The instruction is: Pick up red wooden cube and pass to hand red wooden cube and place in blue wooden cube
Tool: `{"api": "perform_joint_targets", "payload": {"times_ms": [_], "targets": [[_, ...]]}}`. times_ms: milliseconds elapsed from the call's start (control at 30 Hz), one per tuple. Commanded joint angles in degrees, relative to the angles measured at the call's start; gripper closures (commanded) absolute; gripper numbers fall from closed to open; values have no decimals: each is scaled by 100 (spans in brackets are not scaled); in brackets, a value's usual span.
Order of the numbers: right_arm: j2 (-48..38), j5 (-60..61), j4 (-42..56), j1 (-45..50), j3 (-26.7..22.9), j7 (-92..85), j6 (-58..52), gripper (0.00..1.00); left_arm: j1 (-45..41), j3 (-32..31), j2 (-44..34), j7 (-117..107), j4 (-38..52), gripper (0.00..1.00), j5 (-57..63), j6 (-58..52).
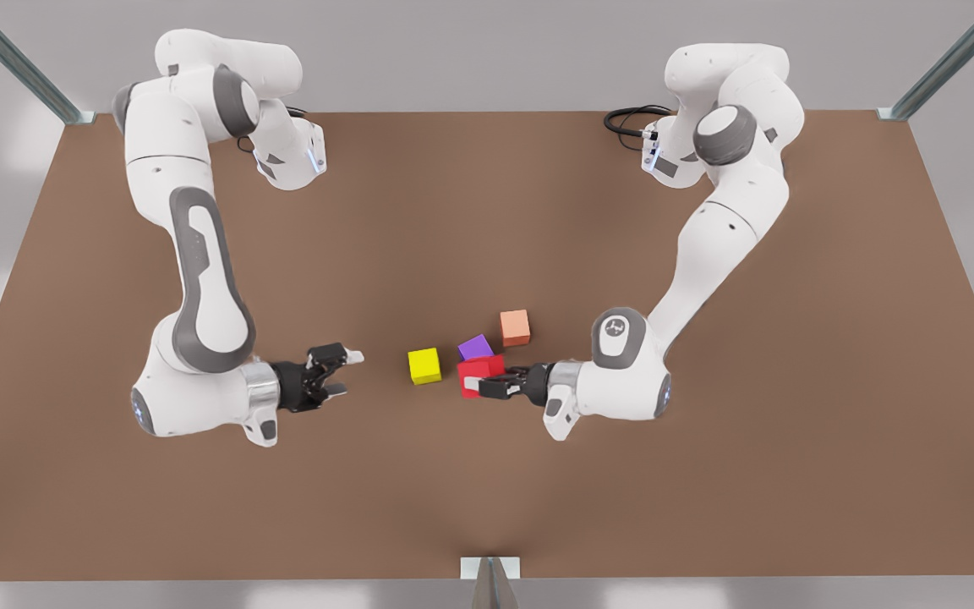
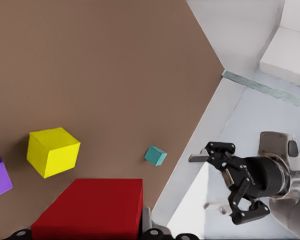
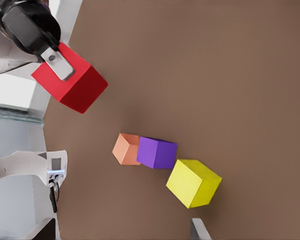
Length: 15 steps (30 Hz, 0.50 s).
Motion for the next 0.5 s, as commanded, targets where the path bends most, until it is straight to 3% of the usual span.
{"api": "perform_joint_targets", "payload": {"times_ms": [0, 100, 467], "targets": [[14, 846, -36, -7, 0, -7048, 518, 0, -41, -70, 85, 1089, 25, 38, -344, 967], [190, 1373, -36, 2, 9, -7716, 606, 0, -93, -491, 419, 2600, 42, 38, -792, 1196], [498, 2446, -212, 169, 18, -7997, 834, 0, -23, -527, 498, 4016, 78, 38, -1197, 1143]]}}
